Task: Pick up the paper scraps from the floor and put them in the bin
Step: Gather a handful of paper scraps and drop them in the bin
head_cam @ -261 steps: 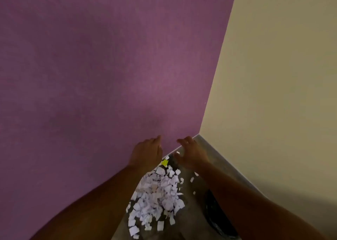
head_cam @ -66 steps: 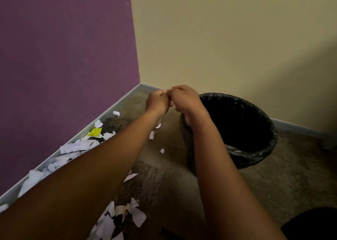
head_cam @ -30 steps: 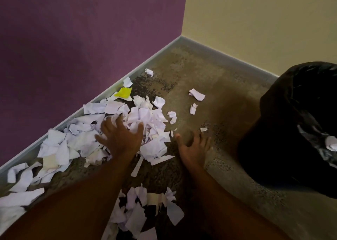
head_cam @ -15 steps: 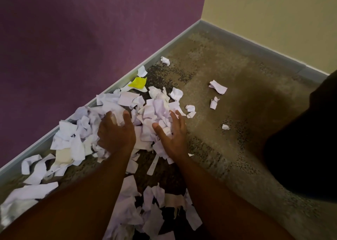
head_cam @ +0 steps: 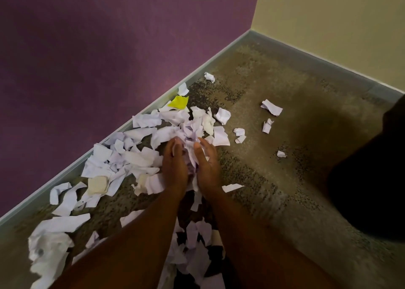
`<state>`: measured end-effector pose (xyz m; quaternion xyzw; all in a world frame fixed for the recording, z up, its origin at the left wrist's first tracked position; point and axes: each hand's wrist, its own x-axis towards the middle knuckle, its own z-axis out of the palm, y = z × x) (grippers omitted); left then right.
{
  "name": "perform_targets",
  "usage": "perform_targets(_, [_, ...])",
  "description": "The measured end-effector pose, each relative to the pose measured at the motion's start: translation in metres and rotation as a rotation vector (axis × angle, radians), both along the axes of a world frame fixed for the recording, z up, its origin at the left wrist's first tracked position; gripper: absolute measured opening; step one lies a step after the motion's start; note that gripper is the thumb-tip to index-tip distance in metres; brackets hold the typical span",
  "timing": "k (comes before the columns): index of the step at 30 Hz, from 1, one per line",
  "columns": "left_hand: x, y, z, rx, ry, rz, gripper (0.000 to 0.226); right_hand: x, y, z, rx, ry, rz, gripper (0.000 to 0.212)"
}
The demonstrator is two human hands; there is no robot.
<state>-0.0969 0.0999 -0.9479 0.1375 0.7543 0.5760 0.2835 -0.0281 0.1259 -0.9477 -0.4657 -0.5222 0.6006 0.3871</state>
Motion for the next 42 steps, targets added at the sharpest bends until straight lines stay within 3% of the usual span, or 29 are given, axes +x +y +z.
perform_targets(2, [0.01,0.0,0.004,0.049,-0.125,0.023,0.048,-0.002,-0.006,0.005,-0.109,0.107,-0.048,0.018])
perform_targets(6, [0.02,0.002,0.018,0.106,-0.218,-0.02,0.06,0.006,-0.01,0.011,-0.29,0.288,-0.081,0.034])
perform_targets(11, [0.025,0.011,0.054,0.208,-0.163,-0.035,0.036,0.008,-0.006,0.043,-0.33,0.377,-0.113,0.026])
perform_targets(16, [0.031,0.022,0.095,0.3,-0.126,-0.036,0.027,0.013,0.006,0.09,-0.304,0.463,-0.126,0.042])
perform_targets(26, [0.069,0.03,0.174,0.42,-0.171,-0.129,0.023,0.044,0.01,0.164,-0.207,0.628,-0.199,0.039])
perform_targets(32, [0.102,0.039,0.217,0.507,-0.167,-0.249,0.025,0.071,0.023,0.198,-0.051,0.647,-0.258,0.052])
perform_targets(37, [0.134,0.046,0.247,0.538,-0.164,-0.36,0.041,0.103,0.034,0.225,0.042,0.785,-0.263,0.046])
perform_targets(42, [0.166,0.055,0.275,0.611,-0.199,-0.426,0.036,0.133,0.043,0.25,0.088,0.858,-0.308,0.052])
